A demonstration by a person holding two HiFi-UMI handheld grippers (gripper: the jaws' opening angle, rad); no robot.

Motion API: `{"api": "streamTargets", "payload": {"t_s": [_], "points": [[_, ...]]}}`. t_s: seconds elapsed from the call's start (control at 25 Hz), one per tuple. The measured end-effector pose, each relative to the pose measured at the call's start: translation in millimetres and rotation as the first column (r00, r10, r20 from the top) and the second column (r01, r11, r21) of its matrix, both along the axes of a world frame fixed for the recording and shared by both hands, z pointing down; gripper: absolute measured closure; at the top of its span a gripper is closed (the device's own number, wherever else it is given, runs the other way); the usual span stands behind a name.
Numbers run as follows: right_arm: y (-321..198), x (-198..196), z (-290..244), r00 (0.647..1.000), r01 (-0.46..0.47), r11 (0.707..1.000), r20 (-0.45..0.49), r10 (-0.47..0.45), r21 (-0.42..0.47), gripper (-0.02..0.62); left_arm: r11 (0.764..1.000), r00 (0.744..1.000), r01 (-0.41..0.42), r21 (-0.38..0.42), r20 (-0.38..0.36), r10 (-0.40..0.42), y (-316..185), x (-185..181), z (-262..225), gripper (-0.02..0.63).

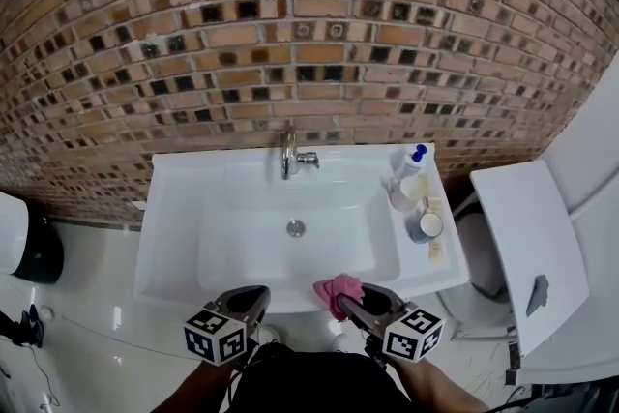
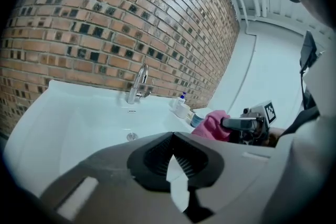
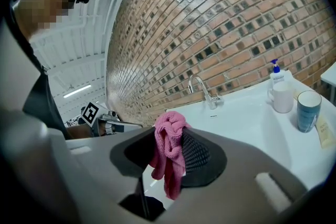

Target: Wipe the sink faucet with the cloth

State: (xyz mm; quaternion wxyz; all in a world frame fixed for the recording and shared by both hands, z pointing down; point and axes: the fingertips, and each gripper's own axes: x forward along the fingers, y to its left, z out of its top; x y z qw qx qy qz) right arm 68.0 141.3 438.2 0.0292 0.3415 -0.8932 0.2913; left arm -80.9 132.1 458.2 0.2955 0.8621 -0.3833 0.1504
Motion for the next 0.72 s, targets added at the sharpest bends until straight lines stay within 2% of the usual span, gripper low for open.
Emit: {"api": "streamTargets", "payload": {"t_s": [0.72], "points": [[-5.3, -1.1, -0.3, 1.0, -0.008, 1.0, -0.014, 0.009, 0.001, 0.459, 1.0, 1.0, 0.007, -0.002, -0.01, -0.007, -4.9, -5.8, 4.7, 0.601]]}}
